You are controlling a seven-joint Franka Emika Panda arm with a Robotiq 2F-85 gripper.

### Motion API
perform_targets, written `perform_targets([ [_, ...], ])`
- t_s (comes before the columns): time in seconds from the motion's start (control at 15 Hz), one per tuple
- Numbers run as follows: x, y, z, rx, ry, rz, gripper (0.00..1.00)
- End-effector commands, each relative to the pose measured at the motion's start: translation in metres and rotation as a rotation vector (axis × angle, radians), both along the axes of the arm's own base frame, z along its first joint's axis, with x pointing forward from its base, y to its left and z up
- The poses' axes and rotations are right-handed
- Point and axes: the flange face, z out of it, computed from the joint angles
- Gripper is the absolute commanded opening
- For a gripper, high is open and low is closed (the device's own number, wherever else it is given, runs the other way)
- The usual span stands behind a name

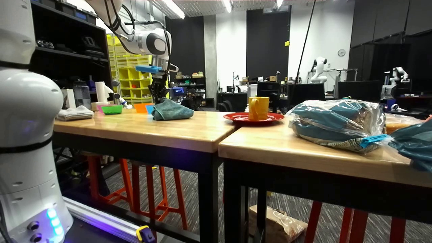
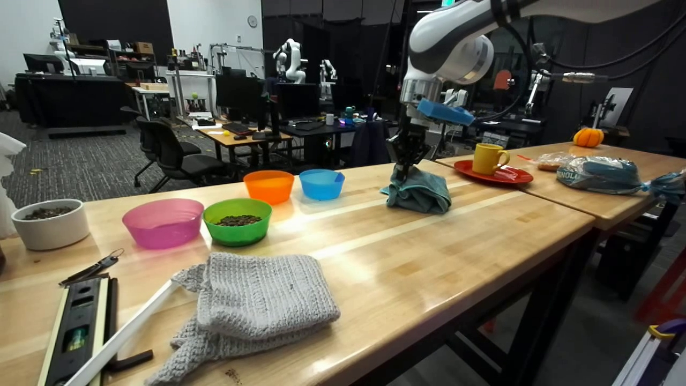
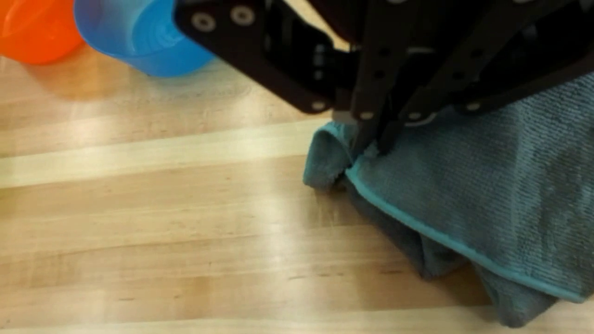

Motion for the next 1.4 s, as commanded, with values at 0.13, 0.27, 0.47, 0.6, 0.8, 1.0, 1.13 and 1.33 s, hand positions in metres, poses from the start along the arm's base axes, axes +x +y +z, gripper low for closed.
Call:
perform_targets([
  [0.13, 0.028, 0.02, -0.019, -0.019, 0.009, -0.026, 0.01],
  [0.27, 0.034, 0.02, -0.027, -0.025, 0.022, -0.04, 0.3],
  [0.47, 0.037, 0.018, -0.027, -0.009, 0.027, -0.047, 0.43],
  [0.6, 0.034, 0.019, -0.019, 0.014, 0.036, -0.027, 0.54],
  [0.8, 0.026, 0.019, -0.001, 0.05, 0.032, 0.004, 0.76],
  [1.0, 0.019, 0.014, 0.015, 0.071, 0.018, 0.019, 0.96],
  [1.13, 0.016, 0.006, 0.024, 0.05, -0.001, -0.001, 1.0],
  [1.33, 0.017, -0.006, 0.028, 0.029, -0.025, -0.032, 1.0],
])
